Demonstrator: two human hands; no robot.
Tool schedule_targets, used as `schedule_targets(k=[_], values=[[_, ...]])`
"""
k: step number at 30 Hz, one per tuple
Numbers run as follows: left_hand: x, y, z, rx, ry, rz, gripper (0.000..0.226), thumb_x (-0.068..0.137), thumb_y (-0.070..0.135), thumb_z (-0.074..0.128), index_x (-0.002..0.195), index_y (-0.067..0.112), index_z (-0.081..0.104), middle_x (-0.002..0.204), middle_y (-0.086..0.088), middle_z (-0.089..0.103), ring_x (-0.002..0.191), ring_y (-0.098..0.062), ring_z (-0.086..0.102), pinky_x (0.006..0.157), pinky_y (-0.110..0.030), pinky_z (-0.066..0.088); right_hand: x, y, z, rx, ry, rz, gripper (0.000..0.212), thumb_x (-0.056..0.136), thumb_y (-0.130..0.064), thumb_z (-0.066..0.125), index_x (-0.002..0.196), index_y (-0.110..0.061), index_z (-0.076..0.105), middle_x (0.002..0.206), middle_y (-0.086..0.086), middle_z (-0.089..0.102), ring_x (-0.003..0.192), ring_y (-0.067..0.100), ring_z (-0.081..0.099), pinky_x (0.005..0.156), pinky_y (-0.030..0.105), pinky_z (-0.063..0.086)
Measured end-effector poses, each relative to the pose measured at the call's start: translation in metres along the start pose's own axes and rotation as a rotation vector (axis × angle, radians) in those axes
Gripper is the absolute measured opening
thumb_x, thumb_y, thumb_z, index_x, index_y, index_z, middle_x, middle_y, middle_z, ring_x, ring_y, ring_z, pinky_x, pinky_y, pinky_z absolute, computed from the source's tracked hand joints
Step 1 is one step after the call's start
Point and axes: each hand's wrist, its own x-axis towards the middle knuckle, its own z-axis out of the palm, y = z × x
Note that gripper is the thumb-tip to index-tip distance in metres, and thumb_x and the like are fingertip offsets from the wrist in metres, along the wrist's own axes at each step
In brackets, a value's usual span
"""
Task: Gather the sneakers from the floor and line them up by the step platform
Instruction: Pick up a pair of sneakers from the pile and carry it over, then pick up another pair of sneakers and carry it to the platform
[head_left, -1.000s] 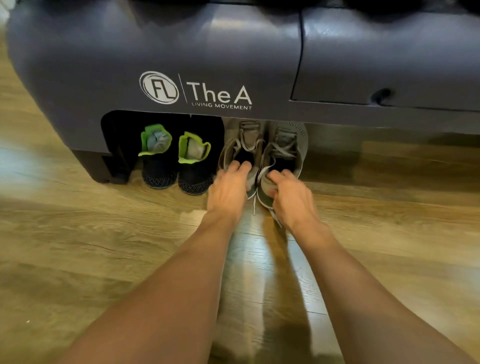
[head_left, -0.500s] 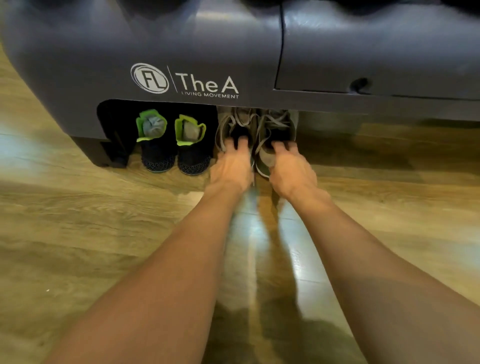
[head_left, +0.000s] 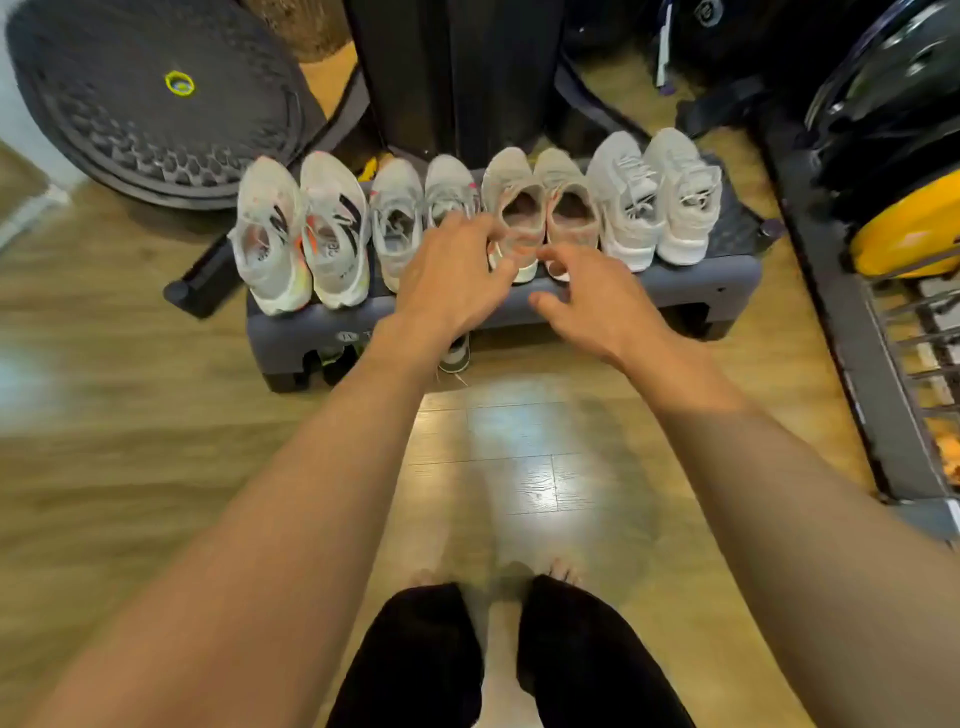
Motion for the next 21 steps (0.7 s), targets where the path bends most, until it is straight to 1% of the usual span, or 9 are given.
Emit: schedule_targets(k=[1,3,6,9,12,15,18,21], values=[[0.000,0.020,-0.022,0.010,0.017,0.025,0.036,0.088,0.036,0.052,0.119,0.020,0.059,0.123,-0.009,0.056,0.114,-0.029,0.052,0.094,-0.043,0.044,-0.008,-0.011,-0.028,-0.002,0.026,0.004,0.050,0.088,-0.031,0.059,0.135,-0.021,0.048,0.130,0.007,0.058,0.112,0.029,0.058,0.092,0.040,0.047],[-0.009,0.083,-0.085,0.031,0.042,0.126,0.038,0.087,0.039,0.049,0.120,0.022,0.059,0.122,-0.008,0.056,0.114,-0.029,0.052,0.093,-0.045,0.045,-0.044,-0.040,-0.109,-0.003,0.127,0.025,0.048,0.087,-0.031,0.058,0.133,-0.022,0.049,0.126,0.006,0.060,0.106,0.028,0.060,0.089,0.041,0.048],[-0.030,0.169,-0.157,0.032,0.078,0.276,0.037,0.088,0.042,0.049,0.119,0.024,0.059,0.120,-0.005,0.056,0.111,-0.028,0.053,0.088,-0.048,0.047,-0.097,-0.074,-0.201,-0.044,0.264,0.055,0.046,0.088,-0.032,0.058,0.132,-0.023,0.050,0.125,0.005,0.059,0.108,0.027,0.059,0.090,0.042,0.048],[-0.049,0.243,-0.201,0.012,0.084,0.470,0.033,0.091,0.041,0.048,0.117,0.024,0.060,0.117,-0.005,0.057,0.109,-0.027,0.054,0.087,-0.048,0.048,-0.153,-0.091,-0.270,-0.103,0.419,0.101,0.042,0.089,-0.032,0.058,0.130,-0.022,0.053,0.123,0.005,0.060,0.111,0.026,0.058,0.092,0.041,0.047],[-0.072,0.320,-0.226,-0.051,0.088,0.662,0.030,0.091,0.038,0.049,0.115,0.026,0.062,0.116,-0.003,0.059,0.109,-0.026,0.055,0.088,-0.046,0.048,-0.216,-0.095,-0.329,-0.096,0.586,0.194,0.039,0.090,-0.030,0.058,0.128,-0.023,0.054,0.121,0.004,0.060,0.109,0.025,0.058,0.092,0.044,0.047],[-0.108,0.396,-0.237,-0.092,0.096,0.833,0.030,0.091,0.038,0.049,0.115,0.024,0.062,0.115,-0.004,0.060,0.109,-0.027,0.055,0.088,-0.046,0.047,-0.290,-0.091,-0.382,-0.142,0.718,0.287,0.037,0.090,-0.030,0.058,0.127,-0.023,0.056,0.118,0.004,0.061,0.108,0.025,0.058,0.090,0.043,0.048],[-0.160,0.471,-0.234,-0.145,0.057,0.974,0.028,0.091,0.039,0.050,0.112,0.024,0.063,0.113,-0.006,0.061,0.105,-0.028,0.056,0.086,-0.046,0.048,-0.381,-0.079,-0.420,-0.179,0.871,0.398,0.035,0.090,-0.029,0.059,0.124,-0.022,0.058,0.116,0.004,0.063,0.106,0.025,0.059,0.091,0.042,0.047],[-0.221,0.547,-0.216,-0.208,-0.007,1.126,0.027,0.091,0.037,0.052,0.110,0.023,0.064,0.113,-0.006,0.063,0.105,-0.028,0.058,0.087,-0.045,0.048,-0.479,-0.057,-0.443,-0.206,0.996,0.531,0.035,0.090,-0.029,0.059,0.125,-0.023,0.057,0.117,0.002,0.063,0.107,0.023,0.059,0.090,0.042,0.048]])
